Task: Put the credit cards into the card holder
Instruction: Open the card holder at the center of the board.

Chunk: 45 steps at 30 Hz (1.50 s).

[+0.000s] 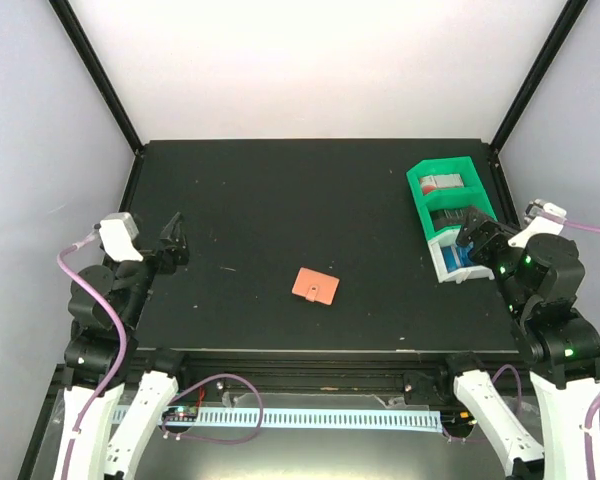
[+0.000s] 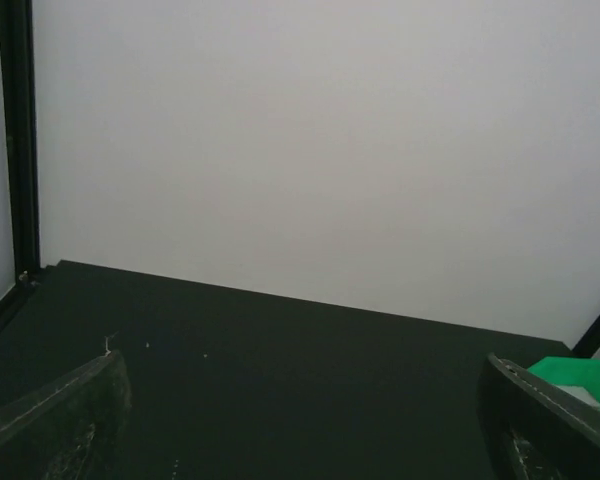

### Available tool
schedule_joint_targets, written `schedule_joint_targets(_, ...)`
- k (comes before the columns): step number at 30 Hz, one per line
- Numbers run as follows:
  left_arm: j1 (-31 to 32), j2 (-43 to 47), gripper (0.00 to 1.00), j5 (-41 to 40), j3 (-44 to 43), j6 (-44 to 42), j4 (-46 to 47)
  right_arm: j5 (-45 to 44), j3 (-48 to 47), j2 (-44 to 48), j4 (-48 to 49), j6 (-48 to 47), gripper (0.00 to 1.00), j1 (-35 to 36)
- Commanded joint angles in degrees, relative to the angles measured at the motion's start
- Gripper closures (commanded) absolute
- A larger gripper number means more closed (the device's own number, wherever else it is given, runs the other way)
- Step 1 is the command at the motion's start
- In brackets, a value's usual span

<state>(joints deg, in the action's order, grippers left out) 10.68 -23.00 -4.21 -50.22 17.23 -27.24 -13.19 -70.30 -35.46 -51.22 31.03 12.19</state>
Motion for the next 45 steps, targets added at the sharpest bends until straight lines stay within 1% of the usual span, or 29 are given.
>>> schedule_joint_targets(1, -4.1, 0.0, 0.03, 8.7, 1.5, 1.8, 2.8, 10.7, 1.9, 0.7, 4.0, 0.3, 0.07, -4.3)
schedule_joint_targets(4, -5.9, 0.4, 0.02, 10.9, 3.1, 3.3, 2.9, 14.5, 3.7, 1.6, 6.3, 1.4, 0.04, -6.2)
schedule_joint_targets(8, -7.3, 0.4, 0.01, 14.0, 5.5, 5.7, 2.1, 19.6, 6.4, 2.5, 8.8, 2.3, 0.02, -7.7)
schedule_joint_targets(12, -7.9, -0.1, 0.01, 18.2, 7.2, 7.4, 1.0, 27.6, 7.9, 1.4, 9.5, 0.1, 0.02, -8.3)
schedule_joint_targets(15, -8.2, 0.3, 0.01, 19.8, 8.5, 8.3, 0.5, 32.9, 8.9, 0.2, 9.9, -0.7, 0.01, -8.6)
schedule_joint_targets(21, -8.3, 2.0, 0.01, 22.4, 9.0, 8.4, -1.8, 40.4, 13.9, -0.4, 15.5, 0.6, 0.01, -8.8)
schedule_joint_targets(26, -8.5, 2.4, 0.01, 25.4, 10.7, 7.0, 0.2, 44.8, 16.9, -3.4, 18.1, 0.0, 0.01, -8.8)
schedule_joint_targets(29, -8.4, 0.3, 0.01, 31.4, 12.7, 6.7, 3.0, 47.1, 19.4, -4.6, 21.8, 1.6, 0.01, -7.8)
schedule_joint_targets(31, -8.3, -2.3, 0.01, 35.4, 14.3, 7.8, 7.1, 46.2, 21.3, -5.4, 26.5, 3.9, 0.01, -5.7)
schedule_joint_targets(32, -8.2, -4.0, 0.01, 37.0, 15.2, 8.9, 9.2, 45.3, 21.4, -6.2, 27.3, 4.6, 0.01, -4.3)
schedule_joint_targets(34, -7.4, -9.1, 0.01, 38.9, 16.4, 11.2, 13.3, 43.2, 20.5, -8.8, 27.2, 4.1, 0.01, 0.6)
schedule_joint_targets(35, -6.6, -11.7, 0.01, 39.0, 16.4, 11.4, 14.4, 40.4, 20.1, -10.1, 27.0, 3.4, 0.02, 3.7)
schedule_joint_targets(37, -5.1, -17.3, 0.02, 37.7, 14.9, 9.9, 13.3, 29.8, 20.0, -12.3, 27.4, 3.0, 0.02, 11.5)
schedule_joint_targets(38, -4.4, -20.0, 0.02, 36.6, 13.6, 9.2, 11.5, 27.0, 20.2, -13.5, 28.3, 3.6, 0.01, 14.9)
schedule_joint_targets(40, -2.8, -25.3, 0.05, 36.3, 11.5, 8.6, 9.7, 26.1, 21.1, -16.4, 31.0, 5.7, 0.02, 18.3)
schedule_joint_targets(42, -0.5, -29.8, 0.06, 36.2, 10.7, 8.7, 10.3, 24.8, 22.0, -19.8, 33.4, 7.6, 0.03, 21.4)
schedule_joint_targets(45, 4.1, -35.3, 0.06, 34.2, 10.2, 9.5, 12.4, 20.2, 22.1, -25.6, 32.9, 9.3, 0.04, 25.4)
